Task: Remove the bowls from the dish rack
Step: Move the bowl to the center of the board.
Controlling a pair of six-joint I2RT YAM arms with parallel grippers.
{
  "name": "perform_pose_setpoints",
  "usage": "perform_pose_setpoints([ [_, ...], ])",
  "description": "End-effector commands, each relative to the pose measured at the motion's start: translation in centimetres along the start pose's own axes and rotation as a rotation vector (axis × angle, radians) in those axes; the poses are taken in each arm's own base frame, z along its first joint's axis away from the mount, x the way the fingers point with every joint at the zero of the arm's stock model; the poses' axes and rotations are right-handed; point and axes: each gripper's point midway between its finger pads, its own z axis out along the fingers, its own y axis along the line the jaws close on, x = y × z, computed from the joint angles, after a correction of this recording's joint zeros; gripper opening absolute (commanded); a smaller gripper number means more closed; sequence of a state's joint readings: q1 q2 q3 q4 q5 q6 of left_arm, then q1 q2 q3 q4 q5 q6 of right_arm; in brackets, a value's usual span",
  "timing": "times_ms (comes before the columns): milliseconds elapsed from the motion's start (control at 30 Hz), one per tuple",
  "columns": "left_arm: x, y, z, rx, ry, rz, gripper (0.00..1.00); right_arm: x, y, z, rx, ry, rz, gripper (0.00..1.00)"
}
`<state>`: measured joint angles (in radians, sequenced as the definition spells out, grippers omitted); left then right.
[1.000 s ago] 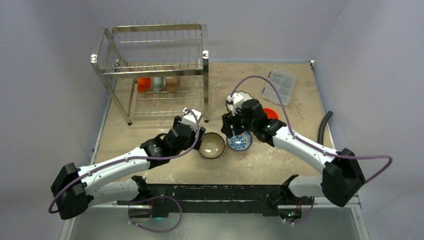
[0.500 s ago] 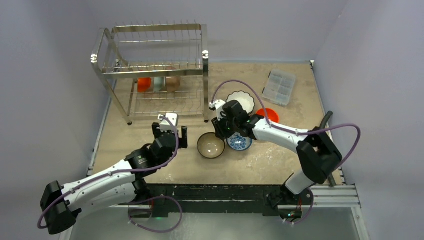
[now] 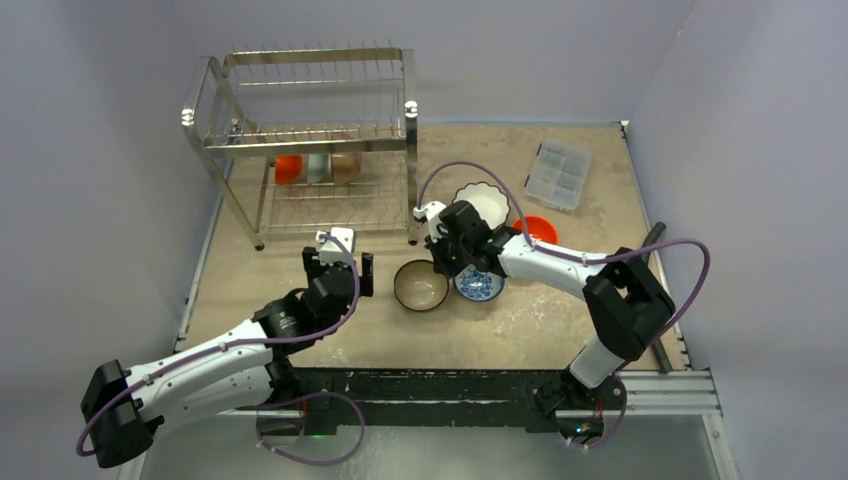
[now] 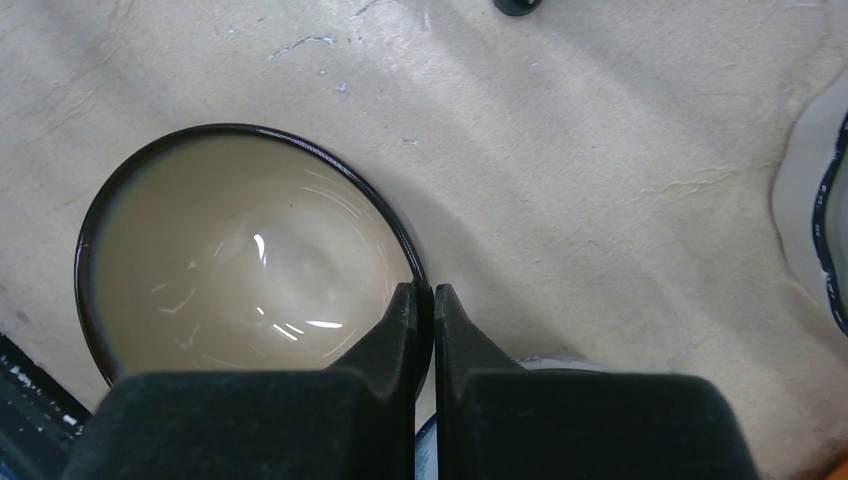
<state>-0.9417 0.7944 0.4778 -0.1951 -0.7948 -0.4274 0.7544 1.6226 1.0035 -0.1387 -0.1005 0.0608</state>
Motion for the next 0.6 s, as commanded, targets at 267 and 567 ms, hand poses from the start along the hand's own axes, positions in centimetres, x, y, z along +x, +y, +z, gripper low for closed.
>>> perform_pose_setpoints([
  [267, -0.9, 0.8, -0.1, -0.029, -0.041, -0.044, 0.79, -3.1, -5.3, -1.7, 0.204, -0.109, 0.062, 0.00],
  [567, -0.9, 1.0, -0.3, -0.035, -0.048, -0.053, 0.79, -2.8, -9.0, -2.5, 0.247, -0.140, 0.192, 0.00],
])
